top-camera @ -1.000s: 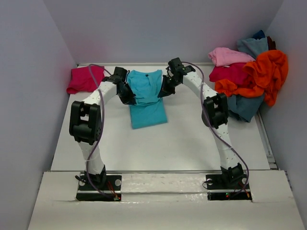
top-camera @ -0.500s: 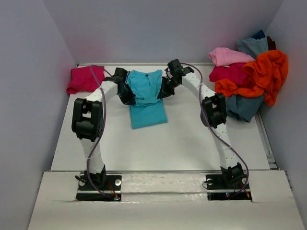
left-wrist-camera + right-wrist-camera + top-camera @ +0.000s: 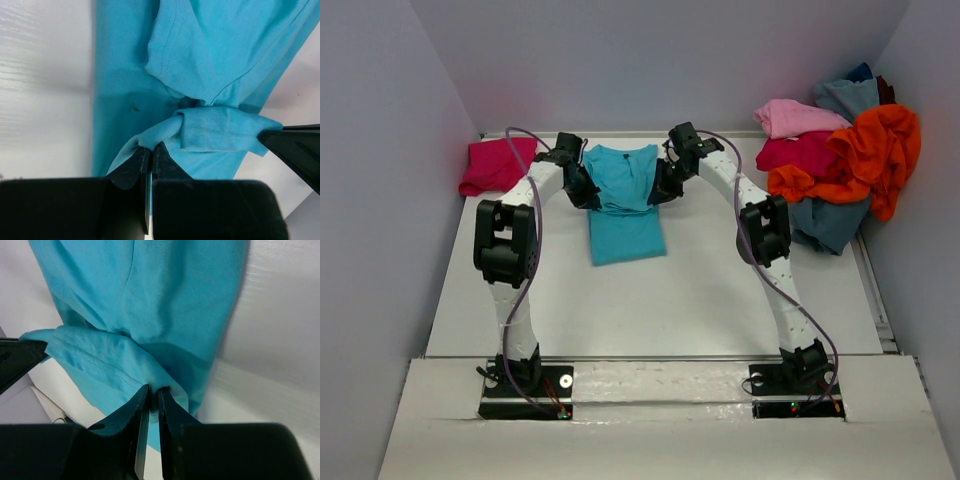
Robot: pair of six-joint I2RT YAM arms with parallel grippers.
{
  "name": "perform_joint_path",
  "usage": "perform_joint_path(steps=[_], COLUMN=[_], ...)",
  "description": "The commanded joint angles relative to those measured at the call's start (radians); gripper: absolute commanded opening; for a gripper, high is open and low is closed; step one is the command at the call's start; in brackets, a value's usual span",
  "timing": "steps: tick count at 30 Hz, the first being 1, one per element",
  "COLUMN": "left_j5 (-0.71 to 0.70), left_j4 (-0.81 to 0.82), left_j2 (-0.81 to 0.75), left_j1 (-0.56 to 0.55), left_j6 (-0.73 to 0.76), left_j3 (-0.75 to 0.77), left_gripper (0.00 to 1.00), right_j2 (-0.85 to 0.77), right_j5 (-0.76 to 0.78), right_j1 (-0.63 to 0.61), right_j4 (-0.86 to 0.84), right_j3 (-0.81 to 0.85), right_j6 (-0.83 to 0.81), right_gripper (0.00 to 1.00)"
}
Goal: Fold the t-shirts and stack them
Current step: Fold the tshirt
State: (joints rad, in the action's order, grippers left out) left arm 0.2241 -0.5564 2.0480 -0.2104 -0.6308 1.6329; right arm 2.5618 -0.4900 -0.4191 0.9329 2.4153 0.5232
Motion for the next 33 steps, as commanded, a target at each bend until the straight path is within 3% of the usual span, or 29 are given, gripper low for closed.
perform_joint_path(steps=[1,2,3,4,6,7,10,18,22,23,24,33], left_j5=[-0.006,-0.006,-0.008,-0.011,-0.014,-0.015,-0.029,-0.043,-0.037,-0.034,-0.031,-0.012], left_j4=[-0.014,-0.016,-0.017,-0.017,-0.019,-0.019,-0.023,-0.051,-0.050,-0.047,-0.046,-0.060], left_j2=[0.006,0.009,0.009,0.009,0.009,0.009,0.001,-0.064,-0.115,-0.129,-0.132,-0.130], left_j1=[0.006,0.006,0.006,0.006,0.006,0.006,0.006,-0.013,-0.032,-0.032,-0.032,-0.101], left_j6=[0.028,0.028,0.028,0.028,0.029,0.031,0.031,0.057,0.062,0.060,0.060,0.069], left_j3=[0.045,0.045,0.044,0.044,0.044,0.042,0.045,0.028,-0.031,-0.041,-0.050,-0.076], left_gripper=[0.06,0.10,0.15,0.31,0.46,0.62,0.78,0.81,0.80,0.80,0.79,0.75], right_j2=[0.006,0.003,0.000,-0.002,-0.011,-0.012,-0.026,-0.097,-0.169,-0.196,-0.207,-0.262], right_j5=[0.004,0.007,0.010,0.014,0.018,0.024,0.028,0.042,0.041,0.038,0.036,0.021], right_j1=[0.008,0.008,0.008,0.008,0.008,0.008,0.008,0.008,0.008,0.008,0.008,0.008], right_j4=[0.009,0.007,0.007,0.006,0.004,0.003,-0.002,0.007,-0.017,-0.028,-0.031,-0.029], right_j3=[0.044,0.042,0.041,0.039,0.036,0.031,0.018,-0.044,-0.139,-0.174,-0.186,-0.235], right_j6=[-0.029,-0.032,-0.034,-0.034,-0.037,-0.038,-0.040,-0.022,-0.012,-0.008,-0.005,0.003], right_gripper=[0.25,0.40,0.48,0.61,0.71,0.78,0.81,0.77,0.66,0.53,0.49,0.44])
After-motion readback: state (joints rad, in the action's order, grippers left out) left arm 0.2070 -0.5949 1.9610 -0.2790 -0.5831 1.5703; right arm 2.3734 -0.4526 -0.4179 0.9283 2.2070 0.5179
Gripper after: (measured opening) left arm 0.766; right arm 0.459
